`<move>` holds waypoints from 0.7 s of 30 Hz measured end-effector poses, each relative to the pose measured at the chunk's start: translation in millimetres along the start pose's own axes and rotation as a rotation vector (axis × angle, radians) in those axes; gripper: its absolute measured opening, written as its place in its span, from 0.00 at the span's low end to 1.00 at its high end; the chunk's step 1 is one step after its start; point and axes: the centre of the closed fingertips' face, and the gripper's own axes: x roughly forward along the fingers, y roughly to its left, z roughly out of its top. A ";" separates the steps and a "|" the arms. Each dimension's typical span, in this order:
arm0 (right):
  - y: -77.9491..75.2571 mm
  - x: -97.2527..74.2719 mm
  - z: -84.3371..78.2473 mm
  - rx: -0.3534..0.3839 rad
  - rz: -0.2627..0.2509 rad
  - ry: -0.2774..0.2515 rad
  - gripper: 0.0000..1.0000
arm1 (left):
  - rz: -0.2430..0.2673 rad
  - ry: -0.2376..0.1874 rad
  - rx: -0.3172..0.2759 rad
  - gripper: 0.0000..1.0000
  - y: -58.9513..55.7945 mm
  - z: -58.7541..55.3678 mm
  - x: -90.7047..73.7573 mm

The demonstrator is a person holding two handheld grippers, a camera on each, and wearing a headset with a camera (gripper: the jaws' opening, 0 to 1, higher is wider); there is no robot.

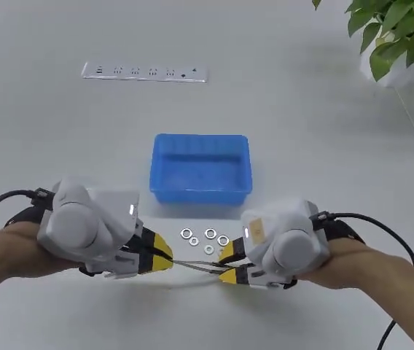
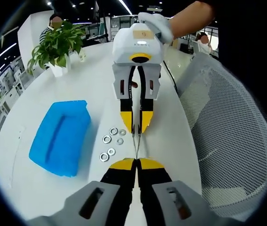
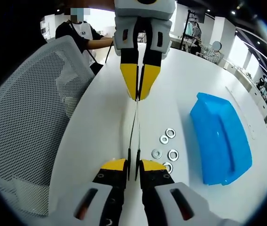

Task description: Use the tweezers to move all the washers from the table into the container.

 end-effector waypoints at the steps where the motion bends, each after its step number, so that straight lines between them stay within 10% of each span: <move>1: 0.1 -0.1 0.5 0.001 -0.001 -0.002 0.12 | 0.000 -0.002 0.004 0.06 -0.2 2.4 -1.0; 21: 6.4 2.8 22.4 0.026 -0.026 -0.073 0.12 | -0.026 0.005 0.071 0.05 -8.5 36.1 -13.0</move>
